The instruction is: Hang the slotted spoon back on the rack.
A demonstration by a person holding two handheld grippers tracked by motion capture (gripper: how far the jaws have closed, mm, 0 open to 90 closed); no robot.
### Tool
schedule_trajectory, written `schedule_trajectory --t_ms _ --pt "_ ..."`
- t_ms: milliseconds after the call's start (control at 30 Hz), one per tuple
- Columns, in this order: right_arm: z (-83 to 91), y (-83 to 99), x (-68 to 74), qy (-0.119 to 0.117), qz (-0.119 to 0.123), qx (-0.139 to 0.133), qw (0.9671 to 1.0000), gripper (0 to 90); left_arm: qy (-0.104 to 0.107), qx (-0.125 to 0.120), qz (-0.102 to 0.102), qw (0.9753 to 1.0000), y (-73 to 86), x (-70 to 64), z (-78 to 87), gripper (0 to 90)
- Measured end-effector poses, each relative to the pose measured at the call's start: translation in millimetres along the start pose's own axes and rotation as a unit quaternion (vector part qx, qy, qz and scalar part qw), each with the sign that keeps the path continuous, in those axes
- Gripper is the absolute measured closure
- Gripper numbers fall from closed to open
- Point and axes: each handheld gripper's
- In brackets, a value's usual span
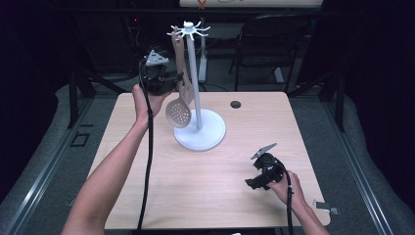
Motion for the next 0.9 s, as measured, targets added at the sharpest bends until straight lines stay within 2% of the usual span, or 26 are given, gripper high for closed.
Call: schedule_trajectory --t_ms 33,167,300,467,600,633,700,767,900 --pt "0.1 0.0 0.0 0.001 0.000 0.000 1.0000 14.5 0.003 -0.002 0.001 1.0000 0.6 -0.5 0.4 71.9" --pt "1.3 0.1 0.1 0.002 0.001 0.002 1.0000 14.5 -0.002 0.007 -0.006 1.0000 6.2 -5.3 3.0 55.0" --pt "1.6 0.1 -0.8 0.006 0.007 0.001 1.0000 14.5 -0.004 0.015 0.001 0.9999 16.6 -5.6 6.8 39.7" --pt "2.2 0.0 -0.6 0.006 0.007 -0.002 1.0000 14.4 -0.007 0.026 0.007 0.9996 32.6 -3.7 13.4 26.2" --pt "1.9 0.2 -0.8 0.007 0.003 -0.003 1.0000 14.4 -0.007 0.031 0.017 0.9993 47.0 -2.9 20.9 20.2" --pt "0.9 0.6 -0.2 0.004 -0.001 -0.010 0.9999 14.3 -0.007 0.032 0.020 0.9993 51.1 -3.0 23.0 19.0" --pt "2.5 -0.4 -0.9 0.010 0.009 0.002 0.9999 14.3 -0.009 0.034 0.021 0.9991 59.9 -4.1 26.9 17.1" --pt "3.1 -0.7 -0.6 0.010 0.008 0.007 0.9999 14.3 -0.013 0.037 0.024 0.9989 70.1 -5.3 30.3 15.9" --pt "3.0 -0.5 -0.1 0.010 0.006 0.004 0.9999 14.3 -0.018 0.051 0.031 0.9980 93.8 -7.0 34.8 15.4"
Point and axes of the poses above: each handheld gripper's, and its own axes: z roughly backward along the jaws, y roughly out of its underside, x roughly to its left, and after that the axes turned 3 degrees about x, right-handed
